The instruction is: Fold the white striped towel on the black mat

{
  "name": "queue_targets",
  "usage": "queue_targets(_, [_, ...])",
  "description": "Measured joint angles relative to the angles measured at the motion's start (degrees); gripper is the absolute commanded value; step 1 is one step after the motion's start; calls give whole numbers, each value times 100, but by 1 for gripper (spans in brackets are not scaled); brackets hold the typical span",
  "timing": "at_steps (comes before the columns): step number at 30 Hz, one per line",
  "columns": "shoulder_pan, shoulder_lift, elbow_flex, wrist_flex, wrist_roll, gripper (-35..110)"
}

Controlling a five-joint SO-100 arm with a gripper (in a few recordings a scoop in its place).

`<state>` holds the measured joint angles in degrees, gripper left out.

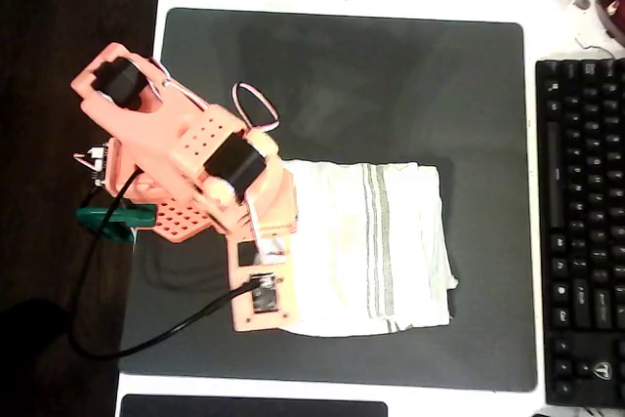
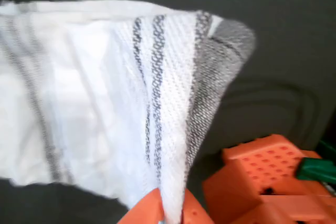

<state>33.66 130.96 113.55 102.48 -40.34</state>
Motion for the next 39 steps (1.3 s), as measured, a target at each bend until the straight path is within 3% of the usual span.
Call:
queue_targets(11, [-1547,-2268,-2048,-694,1283,0])
queue_targets(26, [-1995,-5810,-3305,-3340,1371,0])
queue_targets(34, [-2171,-6671,-3498,-4157,1195,7])
queue_targets(39, [-2153,-6627,-3586,-4052,1090,17])
